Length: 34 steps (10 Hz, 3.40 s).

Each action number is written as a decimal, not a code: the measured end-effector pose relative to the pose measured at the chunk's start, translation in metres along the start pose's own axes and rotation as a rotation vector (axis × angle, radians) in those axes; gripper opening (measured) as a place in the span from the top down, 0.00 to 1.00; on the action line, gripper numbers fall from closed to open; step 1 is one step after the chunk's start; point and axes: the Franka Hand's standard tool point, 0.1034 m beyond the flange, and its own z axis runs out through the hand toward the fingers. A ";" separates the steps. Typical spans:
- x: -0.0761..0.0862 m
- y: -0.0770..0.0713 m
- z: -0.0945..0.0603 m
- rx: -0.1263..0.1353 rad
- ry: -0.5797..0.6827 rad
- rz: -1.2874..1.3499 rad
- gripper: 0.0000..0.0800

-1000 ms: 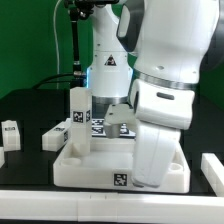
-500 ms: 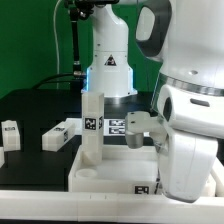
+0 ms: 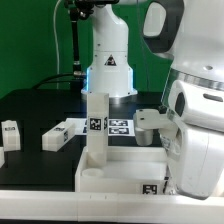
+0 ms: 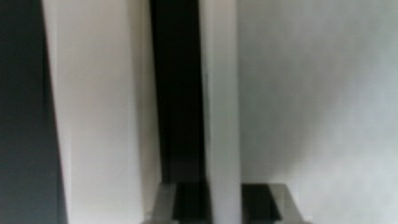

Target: Assemble desk

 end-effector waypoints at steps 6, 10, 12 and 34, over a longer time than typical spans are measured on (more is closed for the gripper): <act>-0.034 -0.001 -0.048 0.021 -0.028 0.037 0.21; -0.052 -0.005 -0.053 0.019 -0.029 0.064 0.19; -0.053 -0.005 -0.053 0.020 -0.029 0.066 0.19; -0.236 -0.080 -0.026 0.484 -0.168 1.692 0.19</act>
Offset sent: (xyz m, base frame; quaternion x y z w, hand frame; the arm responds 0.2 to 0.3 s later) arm -0.0029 -0.0203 0.0437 0.0058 -0.0442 -0.0064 0.9990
